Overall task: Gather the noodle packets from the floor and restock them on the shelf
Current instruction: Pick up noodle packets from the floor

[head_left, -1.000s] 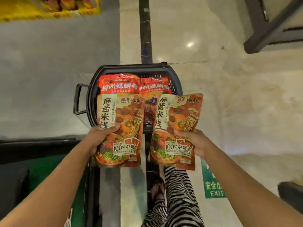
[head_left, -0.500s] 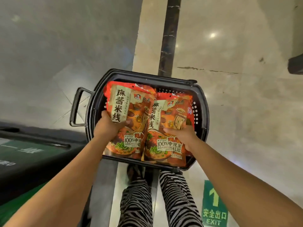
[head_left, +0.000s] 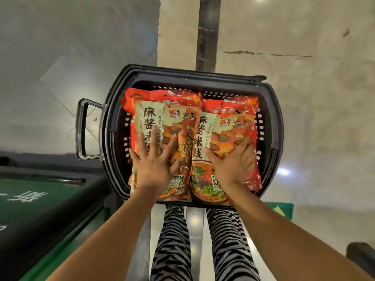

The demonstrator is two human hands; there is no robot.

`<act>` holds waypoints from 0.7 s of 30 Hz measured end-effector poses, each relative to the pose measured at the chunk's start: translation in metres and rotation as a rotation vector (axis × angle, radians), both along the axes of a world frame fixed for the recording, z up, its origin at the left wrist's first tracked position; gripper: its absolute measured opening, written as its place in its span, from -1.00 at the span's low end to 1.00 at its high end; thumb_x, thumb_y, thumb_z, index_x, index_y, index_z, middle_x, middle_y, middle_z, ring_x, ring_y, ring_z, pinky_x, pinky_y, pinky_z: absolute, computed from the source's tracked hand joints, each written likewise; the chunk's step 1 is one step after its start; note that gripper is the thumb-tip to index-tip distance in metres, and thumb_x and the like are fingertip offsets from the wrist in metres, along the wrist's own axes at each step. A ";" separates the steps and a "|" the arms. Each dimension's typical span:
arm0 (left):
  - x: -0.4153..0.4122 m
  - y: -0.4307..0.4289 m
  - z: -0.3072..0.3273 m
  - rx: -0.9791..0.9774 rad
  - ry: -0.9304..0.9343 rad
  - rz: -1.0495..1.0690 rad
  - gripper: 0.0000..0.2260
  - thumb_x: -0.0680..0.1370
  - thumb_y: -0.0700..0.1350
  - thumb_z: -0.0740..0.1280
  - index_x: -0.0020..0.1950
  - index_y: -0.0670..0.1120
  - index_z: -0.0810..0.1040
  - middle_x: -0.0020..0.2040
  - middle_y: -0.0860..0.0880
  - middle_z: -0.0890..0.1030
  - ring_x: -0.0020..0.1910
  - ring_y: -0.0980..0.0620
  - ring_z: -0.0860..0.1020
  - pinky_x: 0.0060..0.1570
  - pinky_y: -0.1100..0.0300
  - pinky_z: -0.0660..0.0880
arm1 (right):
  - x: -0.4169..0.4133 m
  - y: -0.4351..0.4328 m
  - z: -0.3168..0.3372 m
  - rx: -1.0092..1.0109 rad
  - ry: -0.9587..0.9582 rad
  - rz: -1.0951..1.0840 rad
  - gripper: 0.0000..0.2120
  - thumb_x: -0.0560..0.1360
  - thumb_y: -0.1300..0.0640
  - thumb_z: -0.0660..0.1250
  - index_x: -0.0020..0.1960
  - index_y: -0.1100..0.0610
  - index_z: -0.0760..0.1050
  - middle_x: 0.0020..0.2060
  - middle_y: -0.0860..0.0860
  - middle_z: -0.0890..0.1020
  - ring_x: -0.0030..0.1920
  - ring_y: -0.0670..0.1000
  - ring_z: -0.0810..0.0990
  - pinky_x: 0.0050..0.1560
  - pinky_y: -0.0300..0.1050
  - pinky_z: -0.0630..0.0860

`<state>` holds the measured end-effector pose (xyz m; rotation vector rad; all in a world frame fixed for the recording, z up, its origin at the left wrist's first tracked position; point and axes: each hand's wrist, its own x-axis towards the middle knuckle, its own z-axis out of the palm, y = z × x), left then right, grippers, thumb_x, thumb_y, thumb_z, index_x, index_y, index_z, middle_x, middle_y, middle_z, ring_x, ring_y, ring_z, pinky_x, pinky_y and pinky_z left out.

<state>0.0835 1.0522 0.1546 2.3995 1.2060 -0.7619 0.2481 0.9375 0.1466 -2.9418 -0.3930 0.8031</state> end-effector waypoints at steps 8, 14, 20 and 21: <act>0.003 0.001 -0.020 -0.013 -0.026 0.013 -0.40 0.56 0.42 -0.12 0.52 0.36 -0.32 0.56 -0.01 -0.43 0.54 -0.28 -0.33 0.45 -0.42 -0.10 | 0.004 0.009 -0.018 -0.061 0.051 0.019 0.25 0.23 -0.55 0.28 0.57 0.26 -0.06 0.51 0.25 0.13 0.50 0.25 0.11 0.44 0.17 0.11; 0.011 0.014 0.007 -0.077 0.060 0.009 -0.36 0.49 0.47 -0.21 0.49 0.36 -0.37 0.55 0.01 -0.45 0.53 -0.25 -0.38 0.47 -0.34 -0.21 | 0.018 0.007 0.003 -0.026 0.156 -0.010 0.24 0.26 -0.54 0.29 0.58 0.22 -0.11 0.53 0.23 0.09 0.53 0.25 0.07 0.50 0.18 0.07; 0.020 0.004 0.056 -0.009 0.078 0.066 -0.31 0.57 0.39 -0.07 0.58 0.20 -0.30 0.59 -0.12 -0.34 0.55 -0.18 -0.35 0.51 -0.23 -0.24 | 0.030 -0.023 0.054 -0.050 0.199 -0.088 0.14 0.33 -0.50 0.26 0.58 0.22 -0.08 0.48 0.26 0.19 0.48 0.26 0.16 0.45 0.16 0.16; 0.025 -0.001 0.068 -0.013 0.085 0.059 -0.32 0.58 0.37 -0.05 0.59 0.18 -0.28 0.59 -0.12 -0.33 0.56 -0.17 -0.34 0.52 -0.20 -0.25 | 0.030 -0.034 0.063 -0.070 0.203 -0.084 0.11 0.36 -0.49 0.25 0.57 0.22 -0.05 0.47 0.27 0.21 0.47 0.27 0.18 0.43 0.16 0.19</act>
